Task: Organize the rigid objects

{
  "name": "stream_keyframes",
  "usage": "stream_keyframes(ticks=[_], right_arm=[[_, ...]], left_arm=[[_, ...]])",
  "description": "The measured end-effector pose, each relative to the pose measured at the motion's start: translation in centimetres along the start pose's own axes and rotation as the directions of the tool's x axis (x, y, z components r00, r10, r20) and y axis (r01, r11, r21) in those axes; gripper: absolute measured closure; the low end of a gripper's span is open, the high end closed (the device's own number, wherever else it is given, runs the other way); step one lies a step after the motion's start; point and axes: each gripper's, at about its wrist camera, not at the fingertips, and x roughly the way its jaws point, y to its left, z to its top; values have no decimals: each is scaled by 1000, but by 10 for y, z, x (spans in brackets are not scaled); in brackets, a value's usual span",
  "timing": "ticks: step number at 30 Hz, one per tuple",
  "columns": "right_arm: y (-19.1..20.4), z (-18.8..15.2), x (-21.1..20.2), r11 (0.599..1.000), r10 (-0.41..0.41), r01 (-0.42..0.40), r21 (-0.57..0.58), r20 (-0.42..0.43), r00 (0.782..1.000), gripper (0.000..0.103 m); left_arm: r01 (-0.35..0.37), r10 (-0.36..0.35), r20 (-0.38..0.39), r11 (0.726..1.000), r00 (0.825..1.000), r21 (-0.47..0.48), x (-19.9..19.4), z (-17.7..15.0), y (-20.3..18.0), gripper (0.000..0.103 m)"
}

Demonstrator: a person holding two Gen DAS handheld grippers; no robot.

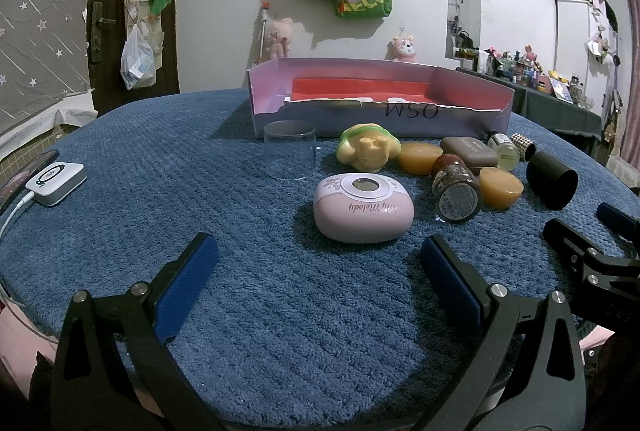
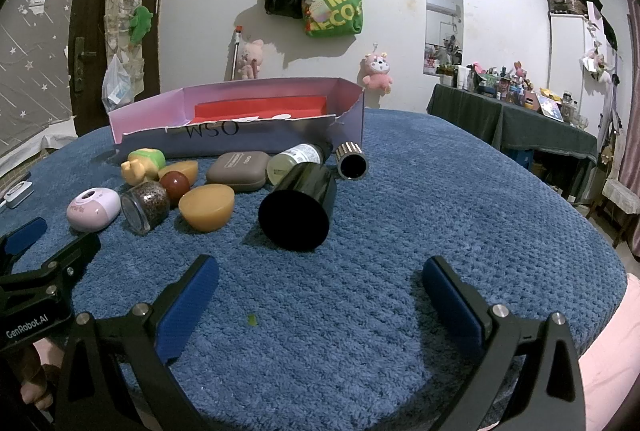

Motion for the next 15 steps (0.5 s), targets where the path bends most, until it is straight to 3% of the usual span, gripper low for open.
stream_keyframes(ticks=[15], right_arm=[[-1, 2, 1, 1000, 6, -6, 0, -19, 1000, 0]], left_arm=[[14, -14, -11, 1000, 1000, -11, 0, 5, 0, 0]])
